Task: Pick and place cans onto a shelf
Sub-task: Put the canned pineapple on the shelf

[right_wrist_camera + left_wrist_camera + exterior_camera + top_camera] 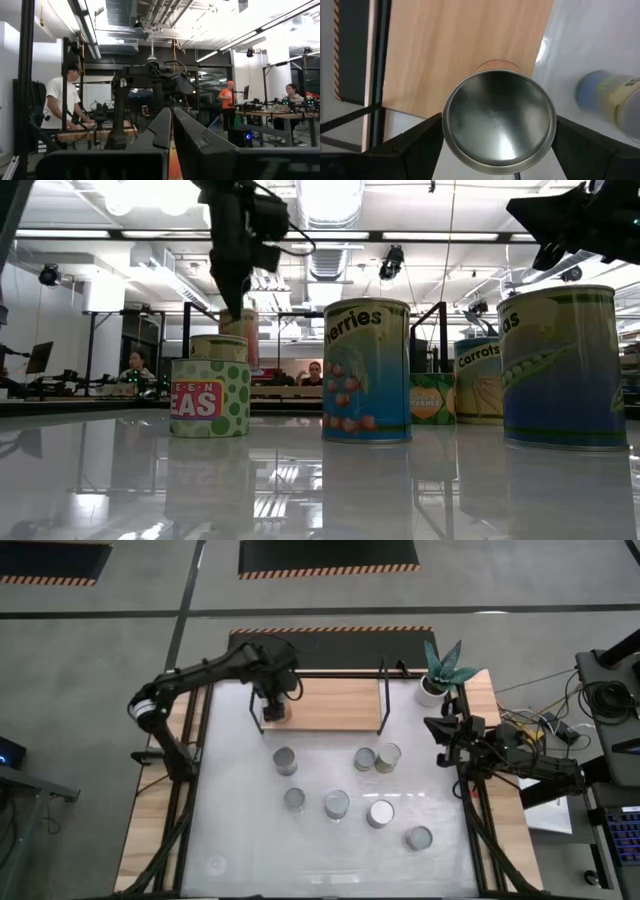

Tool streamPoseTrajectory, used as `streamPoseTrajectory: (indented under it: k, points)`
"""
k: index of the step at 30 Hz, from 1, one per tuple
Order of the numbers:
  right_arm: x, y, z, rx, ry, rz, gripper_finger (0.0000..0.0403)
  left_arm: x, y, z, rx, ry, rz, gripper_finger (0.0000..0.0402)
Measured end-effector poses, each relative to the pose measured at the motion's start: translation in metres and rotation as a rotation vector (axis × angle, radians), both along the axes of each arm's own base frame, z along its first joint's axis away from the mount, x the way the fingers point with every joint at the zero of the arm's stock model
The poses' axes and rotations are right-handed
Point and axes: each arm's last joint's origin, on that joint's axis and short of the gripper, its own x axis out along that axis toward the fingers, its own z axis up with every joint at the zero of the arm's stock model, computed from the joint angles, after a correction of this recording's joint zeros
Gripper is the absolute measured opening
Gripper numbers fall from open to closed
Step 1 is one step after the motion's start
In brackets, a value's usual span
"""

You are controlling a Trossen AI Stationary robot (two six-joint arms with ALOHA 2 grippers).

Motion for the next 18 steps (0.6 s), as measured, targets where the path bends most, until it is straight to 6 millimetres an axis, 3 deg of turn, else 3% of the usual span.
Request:
streamPoseTrajectory:
  k: [8,14,18]
  points:
    - [0.001,0.000,-0.002,0.003,0.023,-0.001,0.0009,0.009,0.009,-0.012,0.073,0.040,-0.031,0.0311]
    - [0.001,0.000,-0.002,-0.004,0.024,-0.004,0.0009,0.023,0.028,-0.017,0.250,-0.002,-0.054,0.0313]
    - [0.001,0.000,-0.002,-0.004,0.024,-0.004,0.0009,0.020,0.040,-0.026,0.240,0.048,-0.055,0.0314]
